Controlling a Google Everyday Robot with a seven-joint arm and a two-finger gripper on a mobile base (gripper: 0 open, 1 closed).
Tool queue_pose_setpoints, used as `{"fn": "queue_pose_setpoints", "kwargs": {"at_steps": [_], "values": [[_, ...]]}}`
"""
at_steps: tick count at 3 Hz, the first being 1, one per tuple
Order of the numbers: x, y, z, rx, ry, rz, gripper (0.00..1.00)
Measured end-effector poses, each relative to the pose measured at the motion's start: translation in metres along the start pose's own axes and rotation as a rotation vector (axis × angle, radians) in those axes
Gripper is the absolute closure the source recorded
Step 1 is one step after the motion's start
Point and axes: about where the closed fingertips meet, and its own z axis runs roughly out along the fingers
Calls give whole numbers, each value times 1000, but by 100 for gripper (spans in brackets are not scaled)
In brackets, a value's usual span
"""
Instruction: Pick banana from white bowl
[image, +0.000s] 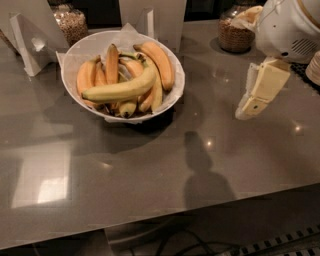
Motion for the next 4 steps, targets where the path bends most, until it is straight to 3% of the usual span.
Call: {"fn": "queue_pose_setpoints", "kwargs": {"at_steps": [1,2,3,4], "values": [[-47,-25,15,4,-171,-148,0],[-93,-36,36,-41,-334,-341,0],[-93,-36,36,-41,-334,-341,0],[-104,-32,52,-44,-359,-385,0]]}}
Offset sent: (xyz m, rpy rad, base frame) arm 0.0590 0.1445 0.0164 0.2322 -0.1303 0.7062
